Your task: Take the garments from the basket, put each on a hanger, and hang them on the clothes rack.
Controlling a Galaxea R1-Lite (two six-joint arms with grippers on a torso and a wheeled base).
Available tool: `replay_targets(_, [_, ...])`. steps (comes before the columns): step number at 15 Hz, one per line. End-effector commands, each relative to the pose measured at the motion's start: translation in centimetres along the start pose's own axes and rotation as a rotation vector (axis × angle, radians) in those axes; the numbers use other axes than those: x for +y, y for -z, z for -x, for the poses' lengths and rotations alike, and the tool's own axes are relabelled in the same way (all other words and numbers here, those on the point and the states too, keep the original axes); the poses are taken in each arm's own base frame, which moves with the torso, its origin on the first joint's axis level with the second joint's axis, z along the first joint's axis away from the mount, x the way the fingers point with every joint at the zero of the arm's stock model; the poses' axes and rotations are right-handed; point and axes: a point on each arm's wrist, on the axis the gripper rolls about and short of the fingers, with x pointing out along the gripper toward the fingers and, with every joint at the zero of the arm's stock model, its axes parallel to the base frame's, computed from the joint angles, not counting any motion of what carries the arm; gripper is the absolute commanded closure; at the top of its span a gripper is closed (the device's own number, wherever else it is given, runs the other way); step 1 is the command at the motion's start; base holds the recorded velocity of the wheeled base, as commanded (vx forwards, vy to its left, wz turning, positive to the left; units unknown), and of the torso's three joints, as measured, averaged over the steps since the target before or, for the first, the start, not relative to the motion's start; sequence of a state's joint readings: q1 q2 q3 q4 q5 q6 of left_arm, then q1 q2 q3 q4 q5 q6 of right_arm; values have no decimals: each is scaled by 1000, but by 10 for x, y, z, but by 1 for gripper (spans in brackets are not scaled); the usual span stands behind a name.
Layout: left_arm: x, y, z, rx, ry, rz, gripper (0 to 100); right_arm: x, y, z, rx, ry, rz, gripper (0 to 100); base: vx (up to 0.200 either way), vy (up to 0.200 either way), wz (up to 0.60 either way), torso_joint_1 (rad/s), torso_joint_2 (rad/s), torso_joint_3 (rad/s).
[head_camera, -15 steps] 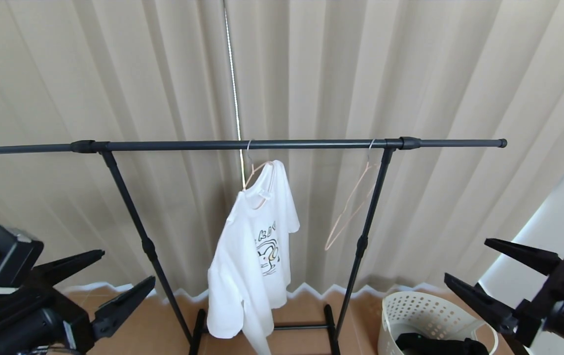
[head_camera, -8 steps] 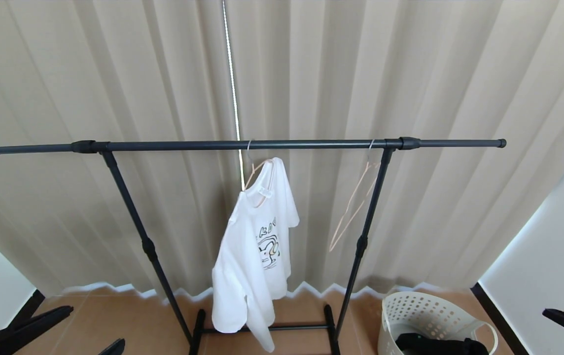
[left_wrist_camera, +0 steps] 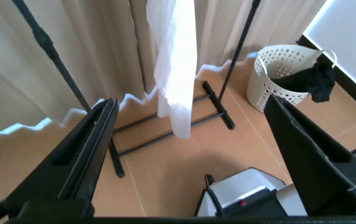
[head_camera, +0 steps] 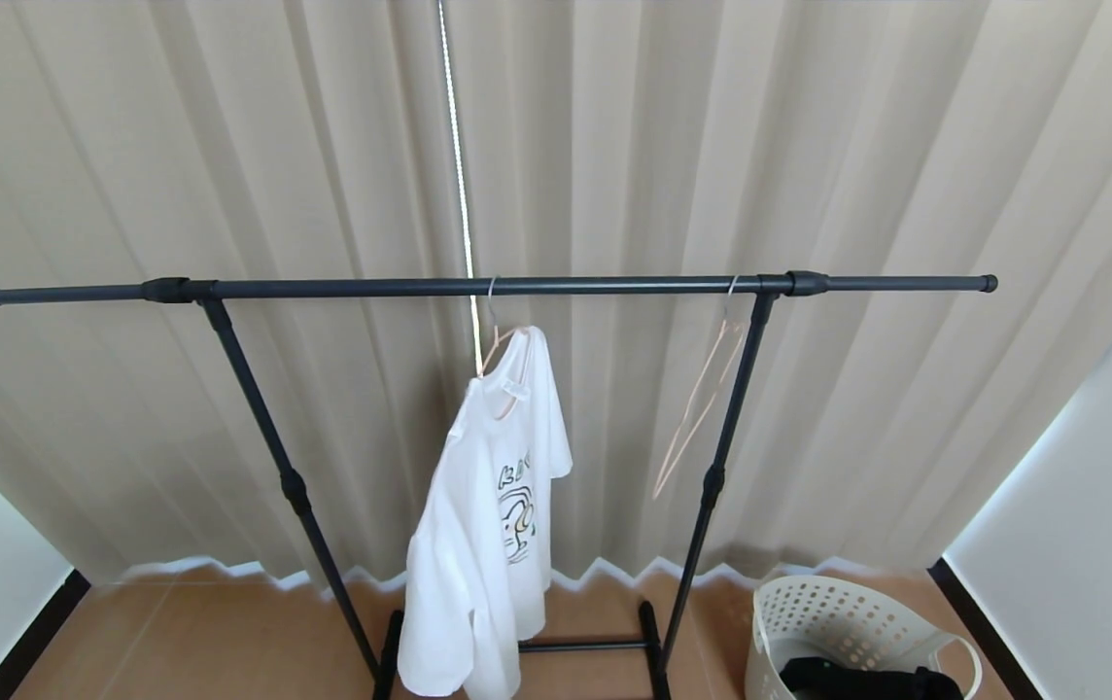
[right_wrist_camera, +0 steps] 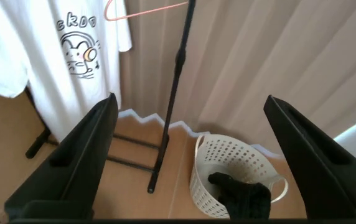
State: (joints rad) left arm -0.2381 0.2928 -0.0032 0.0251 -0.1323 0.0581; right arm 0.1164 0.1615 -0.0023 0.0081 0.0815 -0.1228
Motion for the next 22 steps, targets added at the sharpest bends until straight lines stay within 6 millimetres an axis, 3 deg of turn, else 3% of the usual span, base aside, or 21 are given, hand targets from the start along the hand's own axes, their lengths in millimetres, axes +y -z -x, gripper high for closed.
replay_targets(1, [-1, 3, 10, -116, -92, -23, 0, 3, 3, 7, -83, 110, -4, 0, 0, 0, 0, 0, 0, 0])
replay_targets(6, [-6, 6, 16, -204, -312, -40, 0, 2, 5, 10, -124, 224, -36, 0, 0, 0, 0, 0, 0, 0])
replay_targets(22, [-8, 8, 19, -282, -273, 11, 0, 2, 4, 11, -144, 233, -123, 0, 0, 0, 0, 0, 0, 0])
